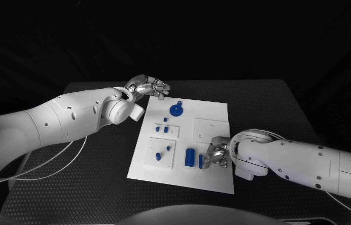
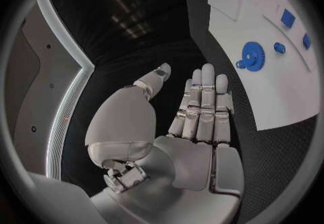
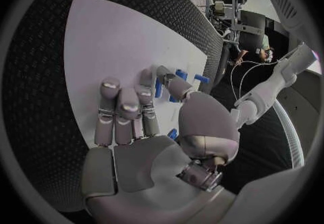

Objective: Assemble the parts on the task board

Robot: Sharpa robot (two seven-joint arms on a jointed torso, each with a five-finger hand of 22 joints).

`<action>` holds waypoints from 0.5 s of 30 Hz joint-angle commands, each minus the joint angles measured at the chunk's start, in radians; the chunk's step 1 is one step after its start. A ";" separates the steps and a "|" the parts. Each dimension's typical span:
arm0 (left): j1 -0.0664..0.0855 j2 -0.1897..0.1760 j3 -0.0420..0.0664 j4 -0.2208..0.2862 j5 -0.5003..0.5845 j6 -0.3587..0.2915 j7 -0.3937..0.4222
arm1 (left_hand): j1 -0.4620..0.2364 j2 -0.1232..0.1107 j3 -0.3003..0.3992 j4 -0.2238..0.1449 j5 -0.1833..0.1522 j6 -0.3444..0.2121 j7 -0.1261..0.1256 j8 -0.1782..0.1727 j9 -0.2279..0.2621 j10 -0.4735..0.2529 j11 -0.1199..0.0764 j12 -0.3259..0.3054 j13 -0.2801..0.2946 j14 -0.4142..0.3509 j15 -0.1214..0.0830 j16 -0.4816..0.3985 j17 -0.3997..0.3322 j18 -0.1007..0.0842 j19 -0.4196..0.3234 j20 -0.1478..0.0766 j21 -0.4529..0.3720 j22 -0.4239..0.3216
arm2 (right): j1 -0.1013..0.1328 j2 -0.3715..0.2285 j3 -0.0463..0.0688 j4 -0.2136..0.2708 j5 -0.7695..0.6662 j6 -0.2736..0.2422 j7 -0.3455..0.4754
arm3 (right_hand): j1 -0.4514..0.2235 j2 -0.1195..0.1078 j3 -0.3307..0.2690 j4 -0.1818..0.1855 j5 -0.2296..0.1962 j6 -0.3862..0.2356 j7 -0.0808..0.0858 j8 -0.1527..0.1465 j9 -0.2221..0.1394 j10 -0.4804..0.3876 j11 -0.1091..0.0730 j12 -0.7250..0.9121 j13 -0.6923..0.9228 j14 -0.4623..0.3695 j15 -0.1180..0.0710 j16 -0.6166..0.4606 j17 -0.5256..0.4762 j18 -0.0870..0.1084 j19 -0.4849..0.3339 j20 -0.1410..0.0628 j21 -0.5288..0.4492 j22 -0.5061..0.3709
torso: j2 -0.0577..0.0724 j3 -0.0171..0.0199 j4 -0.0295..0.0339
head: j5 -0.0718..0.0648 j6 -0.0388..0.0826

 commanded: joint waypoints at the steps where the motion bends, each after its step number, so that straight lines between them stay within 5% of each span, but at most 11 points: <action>1: 0.001 0.001 0.000 0.003 -0.004 0.010 0.007 | -0.009 -0.002 -0.001 0.006 0.002 -0.006 -0.001 0.005 -0.001 -0.005 0.001 0.005 0.001 -0.001 0.006 -0.006 0.002 0.017 -0.004 0.002 -0.006 0.021 | -0.013 -0.005 -0.010 -0.010 -0.014 0.003 -0.034 | -0.001 -0.009 -0.003 -0.004 0.002 -0.003 0.009 -0.006 -0.002 0.007 0.003 -0.007 0.001 0.001 -0.007 0.000 -0.001 0.007 0.003 0.006 0.003 0.013 | 0.000 0.0004 -0.0006 | 0.000 0.002; 12: 0.001 0.002 0.000 -0.003 -0.005 0.011 0.008 | -0.009 -0.002 -0.001 0.006 0.002 -0.007 -0.001 0.006 -0.001 -0.005 0.001 0.005 0.002 -0.001 0.006 -0.007 0.002 0.017 -0.004 0.002 -0.006 0.021 | -0.012 -0.043 -0.010 0.004 0.018 0.002 0.004 | -0.006 -0.029 -0.007 -0.002 -0.003 -0.005 0.010 -0.008 -0.004 0.006 0.004 -0.009 0.001 0.001 -0.006 -0.001 -0.003 0.007 0.002 0.006 0.002 0.012 | 0.000 0.0008 0.0003 | 0.001 0.005; 15: 0.001 0.002 0.000 -0.007 -0.005 0.010 0.010 | -0.009 -0.002 -0.001 0.006 0.002 -0.007 -0.001 0.006 -0.001 -0.005 0.001 0.005 0.002 -0.001 0.006 -0.007 0.003 0.017 -0.004 0.002 -0.006 0.021 | -0.011 -0.059 -0.010 0.014 0.011 -0.033 0.060 | -0.009 -0.065 -0.006 0.006 -0.005 -0.021 0.014 -0.016 -0.009 -0.001 0.008 -0.014 0.000 -0.001 -0.005 -0.004 -0.005 0.007 0.000 0.007 -0.001 0.010 | -0.001 0.0016 -0.0008 | 0.002 0.009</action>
